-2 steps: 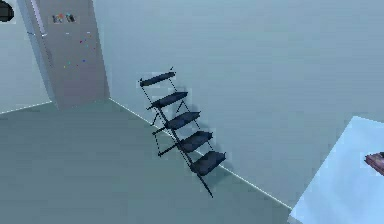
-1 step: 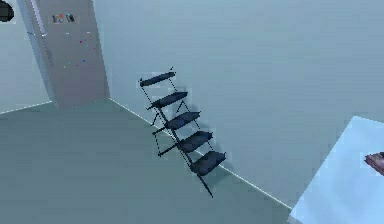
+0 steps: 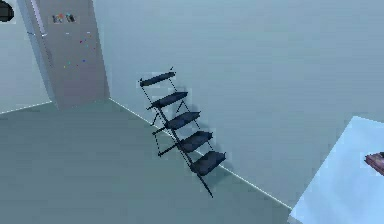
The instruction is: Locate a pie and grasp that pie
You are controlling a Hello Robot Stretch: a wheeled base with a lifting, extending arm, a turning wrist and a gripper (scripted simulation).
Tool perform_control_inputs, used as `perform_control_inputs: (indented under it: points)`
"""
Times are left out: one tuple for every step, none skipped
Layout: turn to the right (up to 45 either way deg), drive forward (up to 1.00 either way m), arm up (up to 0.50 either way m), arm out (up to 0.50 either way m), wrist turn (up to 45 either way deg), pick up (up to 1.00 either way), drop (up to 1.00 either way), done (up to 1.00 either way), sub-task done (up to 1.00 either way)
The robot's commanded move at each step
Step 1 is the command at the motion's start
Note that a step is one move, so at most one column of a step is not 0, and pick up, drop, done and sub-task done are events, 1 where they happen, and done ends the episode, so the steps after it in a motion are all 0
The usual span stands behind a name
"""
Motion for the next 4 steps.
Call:
perform_control_inputs:
  points:
    - [0.0,0.00,0.00,0.00,45.0,0.00,0.00,0.00,0.00]
    - [0.0,0.00,0.00,0.00,45.0,0.00,0.00,0.00,0.00]
    - [0.0,0.00,0.00,0.00,45.0,0.00,0.00,0.00,0.00]
    - [0.0,0.00,0.00,0.00,21.0,0.00,0.00,0.00,0.00]
